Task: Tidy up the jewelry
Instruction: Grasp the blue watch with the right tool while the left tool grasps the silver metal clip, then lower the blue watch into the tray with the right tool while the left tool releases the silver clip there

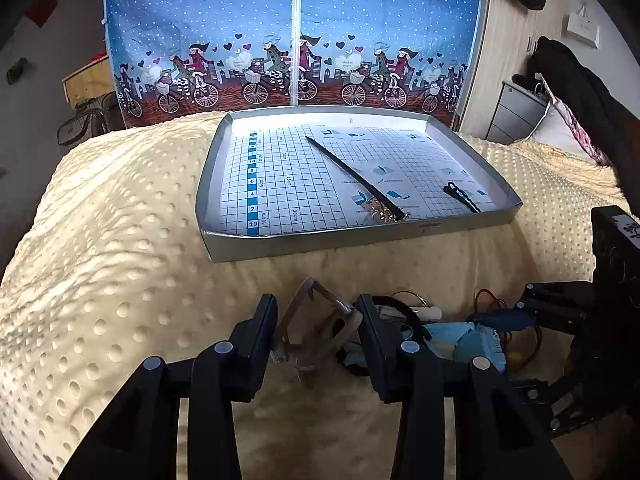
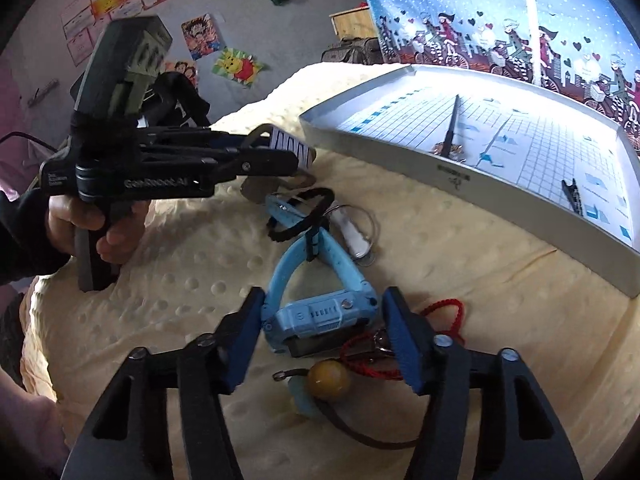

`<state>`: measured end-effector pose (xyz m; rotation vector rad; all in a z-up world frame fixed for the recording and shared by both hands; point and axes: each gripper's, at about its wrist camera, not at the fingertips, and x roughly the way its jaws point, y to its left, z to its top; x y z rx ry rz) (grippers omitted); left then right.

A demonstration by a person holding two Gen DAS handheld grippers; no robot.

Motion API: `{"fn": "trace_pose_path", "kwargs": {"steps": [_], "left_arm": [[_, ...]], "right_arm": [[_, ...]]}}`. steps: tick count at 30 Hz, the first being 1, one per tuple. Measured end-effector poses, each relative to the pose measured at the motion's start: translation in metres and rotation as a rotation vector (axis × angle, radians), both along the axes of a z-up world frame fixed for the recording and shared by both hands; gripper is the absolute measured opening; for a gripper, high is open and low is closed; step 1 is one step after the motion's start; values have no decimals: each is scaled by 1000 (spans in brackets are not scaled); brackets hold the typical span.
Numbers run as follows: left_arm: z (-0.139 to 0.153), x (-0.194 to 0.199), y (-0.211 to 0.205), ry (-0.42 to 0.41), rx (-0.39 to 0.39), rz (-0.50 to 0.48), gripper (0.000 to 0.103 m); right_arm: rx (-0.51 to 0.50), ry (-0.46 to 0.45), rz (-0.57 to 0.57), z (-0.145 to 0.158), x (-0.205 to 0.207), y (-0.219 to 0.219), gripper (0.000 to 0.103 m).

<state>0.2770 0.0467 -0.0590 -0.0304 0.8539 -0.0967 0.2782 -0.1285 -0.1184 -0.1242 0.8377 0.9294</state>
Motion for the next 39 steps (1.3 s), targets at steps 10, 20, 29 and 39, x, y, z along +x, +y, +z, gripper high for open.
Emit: {"fn": "trace_pose_path", "kwargs": {"steps": [10,20,29,39], "left_arm": [[14,-53,-5,-61,-186,89,38],[1,-80,-27,-23,-225,67,38],[4,-84,-43,-42,-214,45,38],[24,-39,-46,-131,-221,84,38]], "right_arm": [[-72,-40,-32,22,-20,-13,51],[-331,-183,-91,55,-53,-40,51],[-353,-297,-226,77,-52,-62,51],[-211,-288,-332,69,-23,-81,51]]}}
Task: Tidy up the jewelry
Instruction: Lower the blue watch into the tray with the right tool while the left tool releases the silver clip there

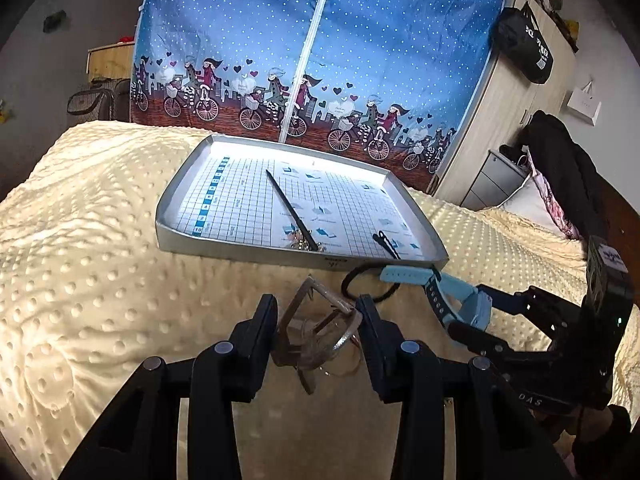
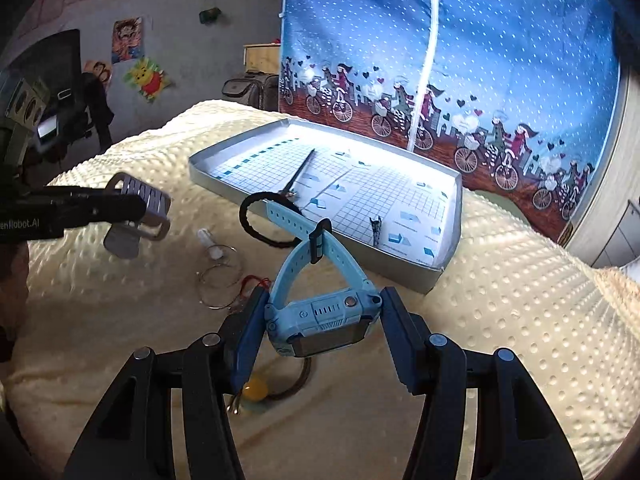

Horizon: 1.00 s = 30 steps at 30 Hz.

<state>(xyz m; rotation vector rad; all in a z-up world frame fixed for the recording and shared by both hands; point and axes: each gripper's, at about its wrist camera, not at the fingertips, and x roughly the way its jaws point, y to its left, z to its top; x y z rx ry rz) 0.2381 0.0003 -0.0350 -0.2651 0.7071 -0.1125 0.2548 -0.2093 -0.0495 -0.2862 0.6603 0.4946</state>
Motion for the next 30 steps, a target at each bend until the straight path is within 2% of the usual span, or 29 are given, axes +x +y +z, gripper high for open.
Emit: {"fn": "trace_pose_path", "kwargs": {"steps": [5,8,13,15,18,21,25,30], "left_arm": [[-8,5,-4,8,-8,-5,38],[-13,8,-3,21,-17,-1,38],[-3,29,-2,-1,-26,22,38],[5,45,-6,-14,1,17,38],[15,74,-9,-18,37,25,38],[19,102,-3,-9,22,68,38],[8,133,4,51,24,115,38],[-16,154,11,95,14,151,38]], "right_arm": [[-109,-5,105,-1,-9,9,51],[-123,-27,109,5,-14,8,51],[22,-57,38,11,7,-4,51],[129,-76,-8,14,29,-8,51],[218,-102,-80,12,59,-11,51],[251,-101,-119,3,86,-12,51],[273,-88,-114,-19,117,-8,51],[287,-1,-113,-45,141,-4,51]]}}
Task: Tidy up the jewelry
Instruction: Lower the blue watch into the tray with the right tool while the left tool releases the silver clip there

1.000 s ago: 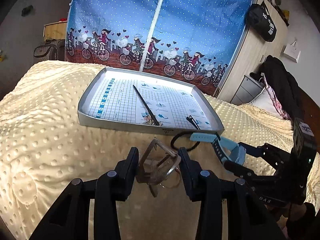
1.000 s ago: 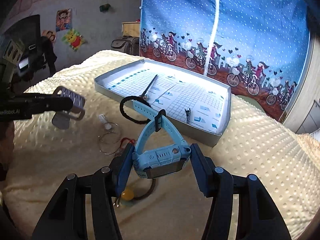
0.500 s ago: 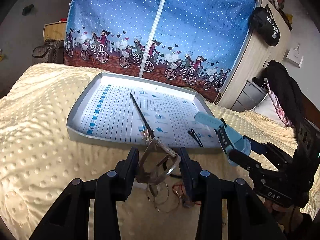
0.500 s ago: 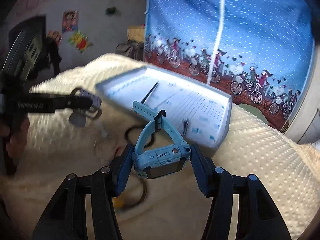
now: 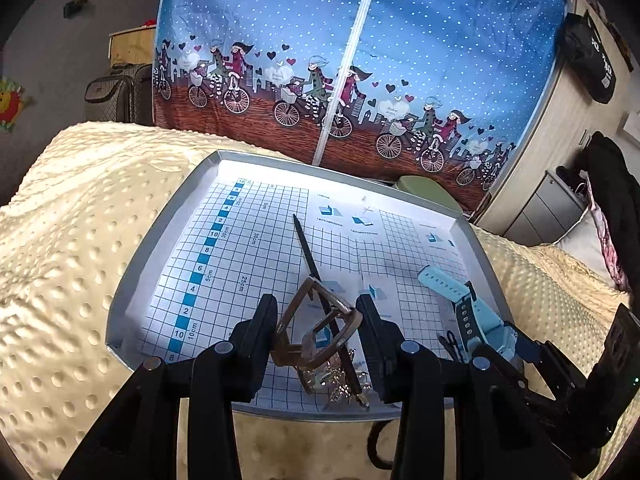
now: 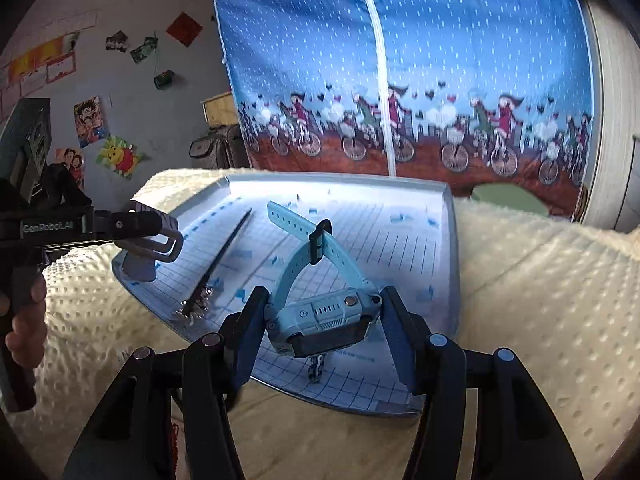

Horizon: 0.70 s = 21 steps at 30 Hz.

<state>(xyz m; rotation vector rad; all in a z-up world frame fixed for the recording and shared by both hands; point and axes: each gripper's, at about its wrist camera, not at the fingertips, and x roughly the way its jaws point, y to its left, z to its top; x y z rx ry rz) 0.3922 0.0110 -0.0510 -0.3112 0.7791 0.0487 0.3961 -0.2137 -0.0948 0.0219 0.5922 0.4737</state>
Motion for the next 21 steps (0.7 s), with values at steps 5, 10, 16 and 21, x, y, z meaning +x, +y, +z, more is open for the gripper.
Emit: {"fn": "trace_pose_path", "kwargs": {"steps": [5,10,16,21], "left_arm": [[-21,8,-2,41,-16,-4,39],[-25,5,-4,24,-15,-16,39],[-14,-10,-6,-32,-17,-10,78],[12,-30,-6,-107,-21,-12,86]], "right_arm": [[-1,27,15,-11,11,5,51],[-4,25,7,-11,10,3,51],[-15,14,-5,-4,4,2,59],[-23,-53,-60,21,-19,-7,67]]}}
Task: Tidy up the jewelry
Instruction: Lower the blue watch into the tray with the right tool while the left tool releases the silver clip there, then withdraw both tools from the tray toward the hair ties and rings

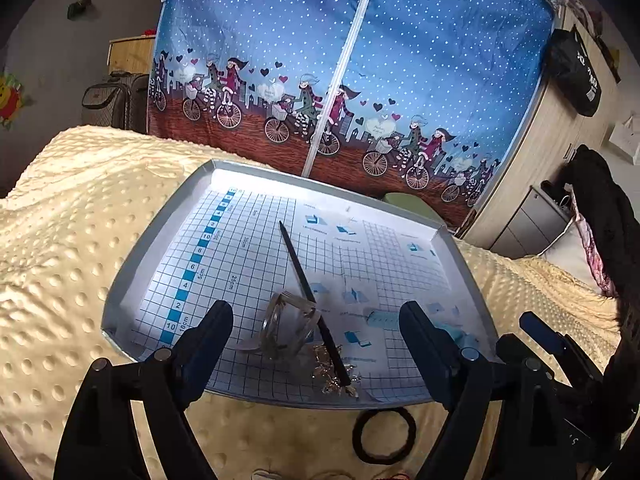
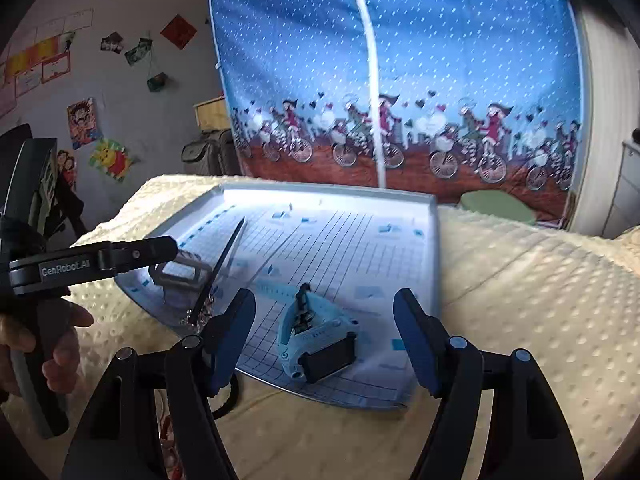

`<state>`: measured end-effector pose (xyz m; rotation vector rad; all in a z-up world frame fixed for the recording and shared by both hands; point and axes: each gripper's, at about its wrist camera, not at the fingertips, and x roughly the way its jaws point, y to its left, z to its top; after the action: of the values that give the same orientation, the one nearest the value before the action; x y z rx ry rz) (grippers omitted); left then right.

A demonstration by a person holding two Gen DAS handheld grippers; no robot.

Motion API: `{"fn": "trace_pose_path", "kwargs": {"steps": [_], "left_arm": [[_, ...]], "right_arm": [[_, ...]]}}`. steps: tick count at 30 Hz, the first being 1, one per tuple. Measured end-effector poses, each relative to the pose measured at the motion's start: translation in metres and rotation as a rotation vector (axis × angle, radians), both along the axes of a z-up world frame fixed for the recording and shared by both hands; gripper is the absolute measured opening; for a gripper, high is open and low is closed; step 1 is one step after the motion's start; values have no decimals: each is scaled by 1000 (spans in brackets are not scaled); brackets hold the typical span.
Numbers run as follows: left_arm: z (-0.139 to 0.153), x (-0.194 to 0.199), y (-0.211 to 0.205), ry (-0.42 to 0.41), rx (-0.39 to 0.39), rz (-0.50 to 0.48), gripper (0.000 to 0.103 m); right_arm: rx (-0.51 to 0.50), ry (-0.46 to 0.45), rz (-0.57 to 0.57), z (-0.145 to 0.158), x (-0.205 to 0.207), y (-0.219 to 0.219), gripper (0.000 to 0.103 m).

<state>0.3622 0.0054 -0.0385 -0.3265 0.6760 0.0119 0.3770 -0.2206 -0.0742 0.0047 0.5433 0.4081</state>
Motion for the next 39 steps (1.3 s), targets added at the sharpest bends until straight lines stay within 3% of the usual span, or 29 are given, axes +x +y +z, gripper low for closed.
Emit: {"fn": "trace_pose_path", "kwargs": {"steps": [4,5,9,14,22,30,39], "left_arm": [[34,-38,-1,-149,53,31,103],[44,-52,-2,-203,81,47,103],[76,-97,-5,-300,157,72,103],[102,-154,-2,-374,180,93,103],[111,-228,0,-405,159,120,103],[102,-269,-3,-404,156,133,103],[79,-285,-2,-332,174,125,103]], "right_arm": [[43,-97,-36,29,-29,-11,89],[61,-118,-35,36,-37,-13,94],[143,-212,-16,66,-74,-18,101],[183,-308,4,97,-124,-15,101],[174,-341,5,109,-203,-18,102],[93,-359,14,103,-267,-24,101],[60,-211,20,70,-293,-34,101]]}}
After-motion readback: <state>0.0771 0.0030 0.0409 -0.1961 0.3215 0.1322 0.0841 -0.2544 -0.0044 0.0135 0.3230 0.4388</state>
